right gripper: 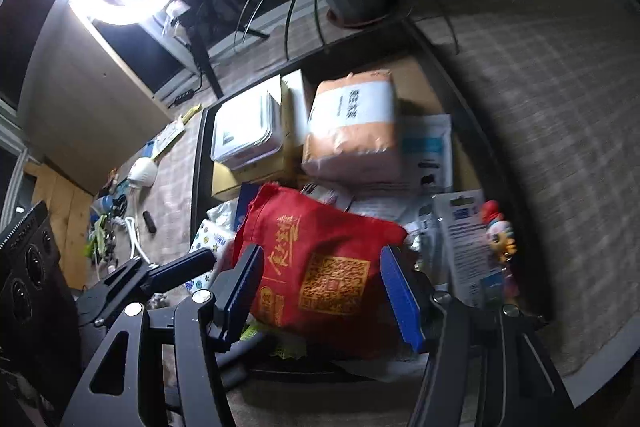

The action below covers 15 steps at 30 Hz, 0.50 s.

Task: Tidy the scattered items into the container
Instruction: 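Lower the red pouch into the black tray and open the right gripper, then grasp the white beaded cable end with the right gripper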

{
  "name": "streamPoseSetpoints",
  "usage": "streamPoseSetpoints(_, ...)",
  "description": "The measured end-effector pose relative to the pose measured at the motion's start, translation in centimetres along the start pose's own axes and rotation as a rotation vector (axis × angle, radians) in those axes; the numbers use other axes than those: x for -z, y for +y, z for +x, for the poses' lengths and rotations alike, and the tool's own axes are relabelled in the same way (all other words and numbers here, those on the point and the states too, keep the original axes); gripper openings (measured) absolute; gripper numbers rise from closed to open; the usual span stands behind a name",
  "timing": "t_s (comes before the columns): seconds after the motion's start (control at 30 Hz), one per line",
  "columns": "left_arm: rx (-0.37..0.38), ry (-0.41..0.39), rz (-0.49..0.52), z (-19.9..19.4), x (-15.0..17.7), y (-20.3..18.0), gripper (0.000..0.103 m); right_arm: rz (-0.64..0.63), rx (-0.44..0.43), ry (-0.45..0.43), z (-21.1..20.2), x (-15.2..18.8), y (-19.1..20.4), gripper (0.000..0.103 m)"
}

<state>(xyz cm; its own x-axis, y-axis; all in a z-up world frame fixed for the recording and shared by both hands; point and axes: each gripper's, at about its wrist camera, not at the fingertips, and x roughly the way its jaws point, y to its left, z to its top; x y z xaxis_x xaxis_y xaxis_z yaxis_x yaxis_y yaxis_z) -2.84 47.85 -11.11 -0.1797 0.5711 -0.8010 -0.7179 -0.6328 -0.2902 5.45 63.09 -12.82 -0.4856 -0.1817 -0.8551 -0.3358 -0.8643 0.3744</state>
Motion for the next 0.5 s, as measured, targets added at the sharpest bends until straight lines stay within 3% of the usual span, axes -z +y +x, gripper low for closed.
streamPoseSetpoints(0.2,-0.091,-0.047,-0.101,-5.2,2.9,5.7,0.084,-0.040,-0.024,-0.033,-0.6,-0.1,3.1,0.057)
streamPoseSetpoints(0.33,-0.185,-0.081,-0.194,-8.5,6.0,10.6,0.084,-0.106,-0.095,-0.017,0.2,0.3,7.5,0.057)
streamPoseSetpoints(0.5,-0.220,-0.095,-0.348,-12.1,10.9,16.9,0.084,-0.224,-0.154,0.037,2.8,1.4,14.1,0.057)
